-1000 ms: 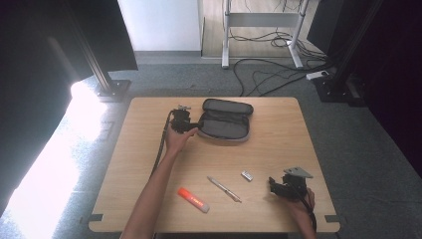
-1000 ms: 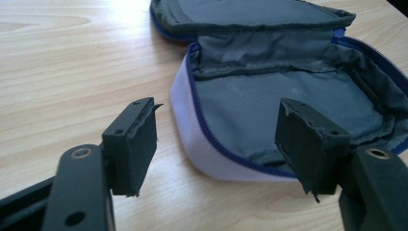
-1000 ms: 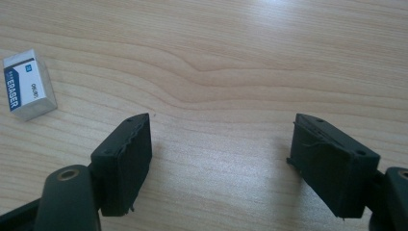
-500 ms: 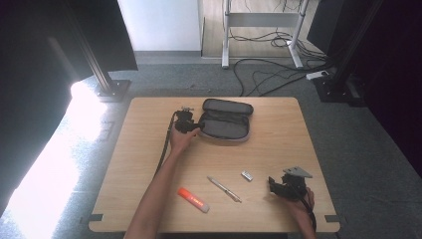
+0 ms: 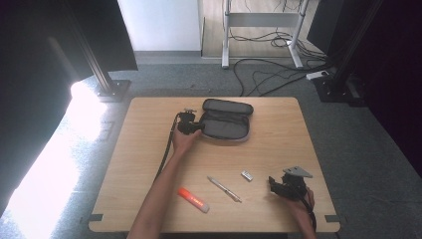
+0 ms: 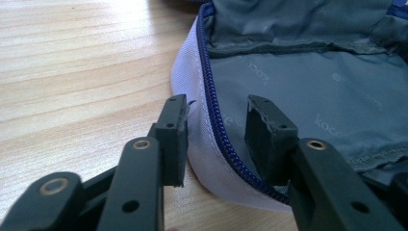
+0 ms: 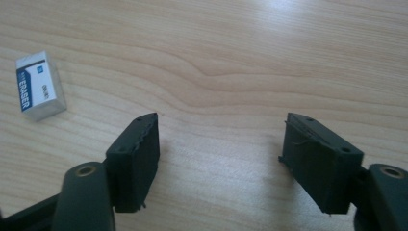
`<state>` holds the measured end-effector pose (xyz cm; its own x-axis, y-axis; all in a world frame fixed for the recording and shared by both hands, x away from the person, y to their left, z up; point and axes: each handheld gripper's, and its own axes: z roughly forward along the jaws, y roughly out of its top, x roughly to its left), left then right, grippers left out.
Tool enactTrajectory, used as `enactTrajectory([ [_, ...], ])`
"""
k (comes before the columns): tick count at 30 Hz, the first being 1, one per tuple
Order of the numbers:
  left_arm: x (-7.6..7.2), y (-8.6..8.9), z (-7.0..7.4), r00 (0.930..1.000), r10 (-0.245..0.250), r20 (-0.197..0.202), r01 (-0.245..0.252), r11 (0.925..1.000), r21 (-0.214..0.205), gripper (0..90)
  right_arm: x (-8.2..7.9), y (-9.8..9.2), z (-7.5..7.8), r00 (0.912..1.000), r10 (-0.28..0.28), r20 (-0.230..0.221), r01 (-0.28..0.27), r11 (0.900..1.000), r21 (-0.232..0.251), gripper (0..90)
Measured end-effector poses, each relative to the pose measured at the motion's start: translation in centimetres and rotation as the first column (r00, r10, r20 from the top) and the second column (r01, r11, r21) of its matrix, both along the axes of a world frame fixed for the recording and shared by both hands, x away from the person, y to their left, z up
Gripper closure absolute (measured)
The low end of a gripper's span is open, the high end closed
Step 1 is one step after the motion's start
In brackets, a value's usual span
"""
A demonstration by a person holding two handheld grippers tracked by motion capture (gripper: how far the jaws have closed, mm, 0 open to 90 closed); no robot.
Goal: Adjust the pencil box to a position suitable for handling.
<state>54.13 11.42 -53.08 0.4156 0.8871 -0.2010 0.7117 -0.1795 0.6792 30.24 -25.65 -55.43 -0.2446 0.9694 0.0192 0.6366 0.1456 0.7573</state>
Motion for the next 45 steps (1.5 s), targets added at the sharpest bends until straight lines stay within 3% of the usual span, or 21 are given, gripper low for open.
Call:
enactTrajectory([
  [7,0.0,0.3,-0.2,0.9999,0.004,-0.010,-0.004,0.9999,-0.011,64.5,0.9,-0.3,1.6,0.9983,0.015,0.056,-0.018,0.9982,0.057,32.3],
  [12,-0.1,0.3,-0.2,0.9999,0.000,-0.010,0.000,1.0000,-0.004,66.0,2.7,0.7,3.7,0.9945,0.054,0.089,-0.061,0.9951,0.078,33.2],
  [22,-0.1,0.4,-0.2,0.9998,-0.009,-0.016,0.009,1.0000,-0.002,68.6,6.7,2.4,5.2,0.9927,0.086,0.085,-0.092,0.9932,0.072,37.7],
  [30,-0.3,0.5,-0.3,0.9999,-0.003,-0.016,0.003,0.9999,-0.012,70.1,8.9,3.7,6.1,0.9926,0.089,0.083,-0.095,0.9925,0.076,39.2],
  [45,-0.3,0.6,-0.4,0.9998,0.011,-0.015,-0.011,0.9999,-0.011,76.1,12.3,4.3,6.7,0.9941,0.069,0.084,-0.077,0.9924,0.096,42.0],
])
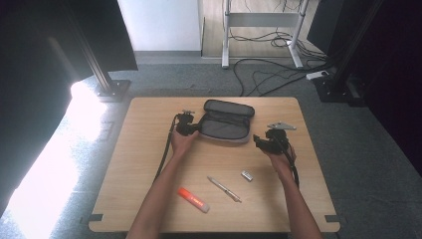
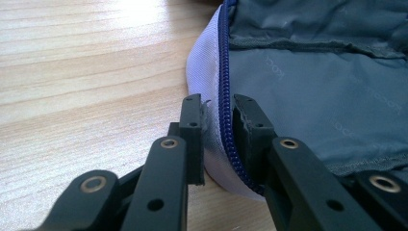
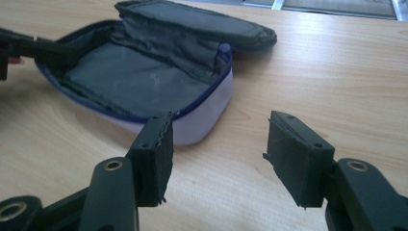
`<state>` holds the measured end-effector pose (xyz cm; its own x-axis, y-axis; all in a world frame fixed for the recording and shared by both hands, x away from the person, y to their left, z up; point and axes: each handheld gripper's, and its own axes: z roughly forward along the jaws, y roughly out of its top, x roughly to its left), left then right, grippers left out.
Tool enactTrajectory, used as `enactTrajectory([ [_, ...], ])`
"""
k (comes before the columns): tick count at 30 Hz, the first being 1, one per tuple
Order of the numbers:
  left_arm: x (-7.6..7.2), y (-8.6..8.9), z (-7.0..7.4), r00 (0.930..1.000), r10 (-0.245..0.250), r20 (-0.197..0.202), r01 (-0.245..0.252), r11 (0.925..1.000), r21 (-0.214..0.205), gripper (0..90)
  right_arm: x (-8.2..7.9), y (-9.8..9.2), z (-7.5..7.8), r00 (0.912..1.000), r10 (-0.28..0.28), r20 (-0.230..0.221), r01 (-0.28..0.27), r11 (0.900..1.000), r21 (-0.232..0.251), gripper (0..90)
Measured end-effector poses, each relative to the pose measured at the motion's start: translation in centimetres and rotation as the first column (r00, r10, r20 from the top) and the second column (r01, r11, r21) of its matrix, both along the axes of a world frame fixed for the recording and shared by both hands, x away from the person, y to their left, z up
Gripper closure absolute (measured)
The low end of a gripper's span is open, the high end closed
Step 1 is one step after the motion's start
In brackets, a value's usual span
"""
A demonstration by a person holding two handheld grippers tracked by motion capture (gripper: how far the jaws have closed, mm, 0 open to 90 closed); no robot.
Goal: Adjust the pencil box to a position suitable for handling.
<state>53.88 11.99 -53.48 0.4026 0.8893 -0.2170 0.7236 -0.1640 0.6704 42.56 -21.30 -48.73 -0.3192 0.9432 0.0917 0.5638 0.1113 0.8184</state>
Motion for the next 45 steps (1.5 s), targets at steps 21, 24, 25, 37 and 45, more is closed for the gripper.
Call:
enactTrajectory([
  [21,0.0,0.3,0.1,0.9999,-0.001,-0.015,0.000,0.9999,-0.017,76.9,4.3,2.8,-1.9,0.9978,-0.022,-0.062,0.022,0.9998,0.002,42.4],
  [24,0.0,0.3,0.1,0.9999,-0.001,-0.016,0.001,0.9998,-0.021,77.1,4.5,2.9,-1.9,0.9976,-0.028,-0.063,0.028,0.9996,-0.002,42.4],
  [25,0.0,0.3,0.1,0.9999,-0.002,-0.017,0.002,0.9998,-0.021,77.1,4.6,2.9,-1.9,0.9975,-0.028,-0.065,0.027,0.9996,-0.006,42.5],
  [37,0.1,0.4,0.1,0.9998,-0.003,-0.022,0.003,0.9995,-0.031,77.2,6.3,3.4,-3.4,0.9928,-0.049,-0.110,0.049,0.9988,-0.001,44.2],
  [45,0.0,0.5,0.0,0.9997,-0.013,-0.019,0.013,0.9995,-0.028,78.2,7.4,4.4,-4.9,0.9864,-0.032,-0.161,0.020,0.9968,-0.078,53.7],
])
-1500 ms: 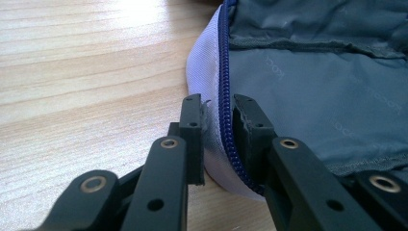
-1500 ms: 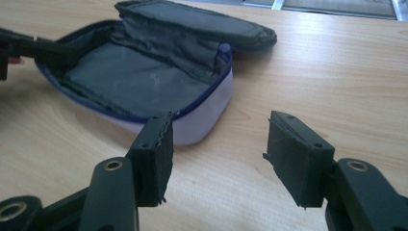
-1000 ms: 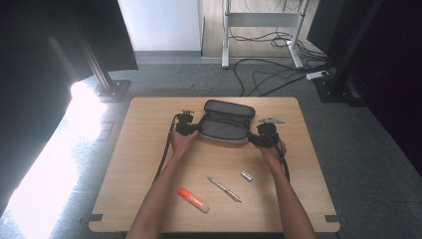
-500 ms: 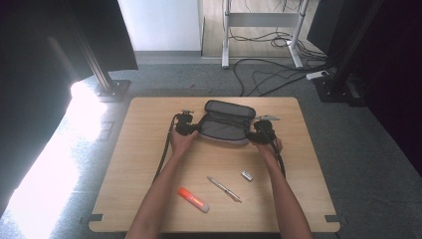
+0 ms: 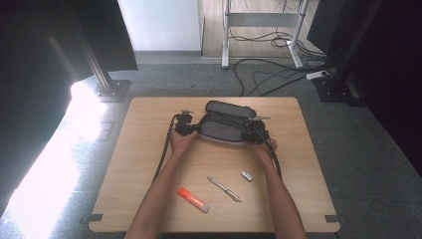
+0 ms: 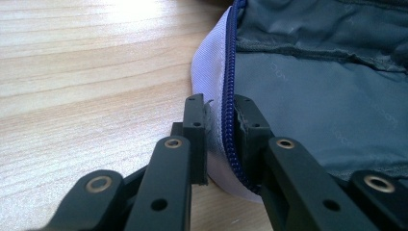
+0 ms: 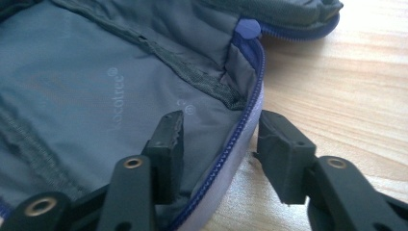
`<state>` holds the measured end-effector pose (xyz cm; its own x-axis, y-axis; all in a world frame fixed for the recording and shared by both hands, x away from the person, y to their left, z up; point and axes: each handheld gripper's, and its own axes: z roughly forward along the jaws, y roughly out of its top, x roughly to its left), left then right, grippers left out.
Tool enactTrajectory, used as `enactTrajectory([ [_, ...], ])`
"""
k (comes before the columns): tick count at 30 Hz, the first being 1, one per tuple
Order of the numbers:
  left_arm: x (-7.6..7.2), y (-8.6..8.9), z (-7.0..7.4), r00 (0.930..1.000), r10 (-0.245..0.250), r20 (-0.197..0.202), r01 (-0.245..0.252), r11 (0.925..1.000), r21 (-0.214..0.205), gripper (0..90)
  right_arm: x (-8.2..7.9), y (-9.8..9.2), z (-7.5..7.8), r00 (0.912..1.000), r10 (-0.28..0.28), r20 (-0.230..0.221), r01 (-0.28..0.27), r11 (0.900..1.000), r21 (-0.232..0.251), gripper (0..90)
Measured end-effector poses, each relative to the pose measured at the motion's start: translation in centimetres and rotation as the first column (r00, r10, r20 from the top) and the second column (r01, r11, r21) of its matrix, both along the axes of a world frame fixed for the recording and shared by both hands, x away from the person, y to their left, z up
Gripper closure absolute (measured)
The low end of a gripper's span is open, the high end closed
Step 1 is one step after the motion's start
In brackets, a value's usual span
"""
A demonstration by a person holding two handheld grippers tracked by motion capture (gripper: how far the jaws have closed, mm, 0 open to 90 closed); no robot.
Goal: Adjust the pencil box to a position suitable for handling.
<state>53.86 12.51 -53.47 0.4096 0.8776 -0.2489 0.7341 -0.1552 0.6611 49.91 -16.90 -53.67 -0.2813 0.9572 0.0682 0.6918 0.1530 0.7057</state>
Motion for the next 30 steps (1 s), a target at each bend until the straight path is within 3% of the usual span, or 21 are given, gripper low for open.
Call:
enactTrajectory([
  [7,-0.1,0.0,0.0,1.0000,-0.007,-0.002,0.007,1.0000,0.004,79.0,0.1,-0.5,-0.3,0.9989,-0.043,-0.019,0.044,0.9976,0.053,64.3],
  [16,-0.2,0.0,0.0,0.9999,-0.016,0.001,0.016,0.9997,0.018,81.4,0.0,-0.6,-0.1,0.9989,-0.046,-0.009,0.047,0.9988,0.014,83.8],
  [21,-0.3,0.0,0.1,0.9996,-0.027,0.008,0.027,0.9995,0.017,83.4,-0.2,-0.5,-0.3,0.9975,-0.070,0.014,0.069,0.9973,0.025,85.9],
  [30,-1.0,0.8,1.1,0.9985,-0.037,0.041,0.037,0.9993,-0.007,85.1,-0.5,-0.3,0.9,0.9971,-0.047,0.060,0.044,0.9982,0.041,86.3],
])
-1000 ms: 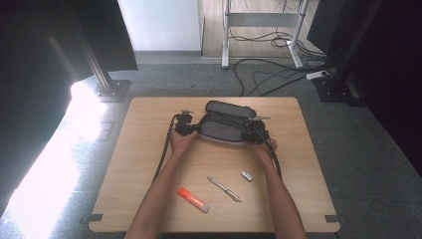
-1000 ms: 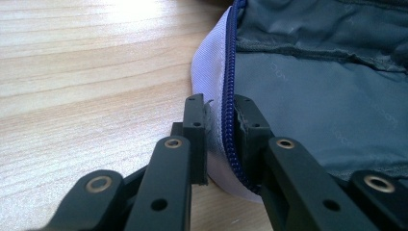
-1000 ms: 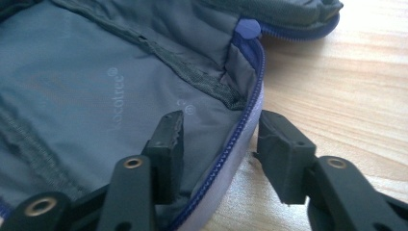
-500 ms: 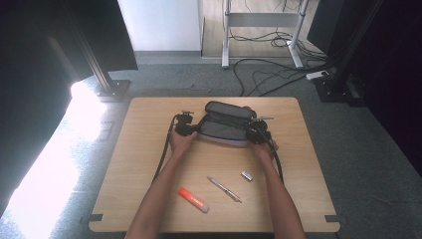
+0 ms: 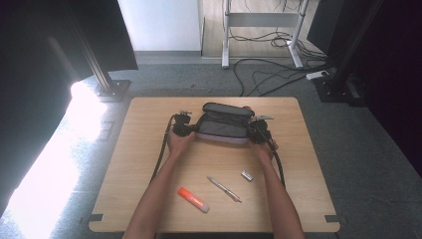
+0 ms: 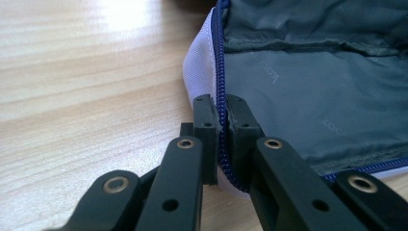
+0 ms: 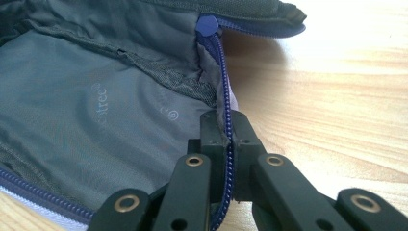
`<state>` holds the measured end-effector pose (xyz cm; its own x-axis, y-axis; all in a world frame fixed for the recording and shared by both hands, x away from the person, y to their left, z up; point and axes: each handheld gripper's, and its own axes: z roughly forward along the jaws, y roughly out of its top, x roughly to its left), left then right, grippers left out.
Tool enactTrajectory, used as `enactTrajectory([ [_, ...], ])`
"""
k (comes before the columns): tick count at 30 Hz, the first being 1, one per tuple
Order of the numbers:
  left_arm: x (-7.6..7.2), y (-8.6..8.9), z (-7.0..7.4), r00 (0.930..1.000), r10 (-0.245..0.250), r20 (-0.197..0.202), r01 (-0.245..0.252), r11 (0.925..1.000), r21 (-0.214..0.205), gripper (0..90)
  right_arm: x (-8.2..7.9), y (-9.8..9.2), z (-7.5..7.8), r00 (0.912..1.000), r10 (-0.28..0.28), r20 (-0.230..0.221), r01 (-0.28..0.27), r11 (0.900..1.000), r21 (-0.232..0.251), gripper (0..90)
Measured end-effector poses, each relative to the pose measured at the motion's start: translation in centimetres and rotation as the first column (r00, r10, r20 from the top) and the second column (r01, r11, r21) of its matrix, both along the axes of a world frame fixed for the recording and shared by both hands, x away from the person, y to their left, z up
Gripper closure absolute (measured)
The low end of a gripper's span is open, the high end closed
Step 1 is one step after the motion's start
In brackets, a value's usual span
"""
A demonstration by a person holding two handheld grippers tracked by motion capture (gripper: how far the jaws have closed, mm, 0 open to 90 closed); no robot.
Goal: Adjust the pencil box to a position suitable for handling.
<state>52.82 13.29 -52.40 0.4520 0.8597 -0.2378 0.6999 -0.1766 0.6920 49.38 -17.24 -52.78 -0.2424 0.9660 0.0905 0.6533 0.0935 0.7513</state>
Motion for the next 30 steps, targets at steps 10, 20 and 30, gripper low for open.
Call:
enactTrajectory([
  [10,-1.3,0.4,2.4,0.9961,-0.003,0.088,0.006,0.9997,-0.026,85.6,-0.5,0.2,1.2,0.9989,-0.007,0.046,0.006,0.9996,0.027,86.5],
  [20,-1.9,0.8,3.4,0.9940,-0.014,0.109,0.018,0.9991,-0.039,86.0,-1.2,0.3,2.4,0.9960,0.010,0.089,-0.012,0.9996,0.026,86.6],
  [30,-2.4,1.1,4.3,0.9923,-0.021,0.122,0.028,0.9979,-0.059,86.1,-1.7,0.3,3.7,0.9915,0.025,0.127,-0.028,0.9994,0.022,86.7],
])
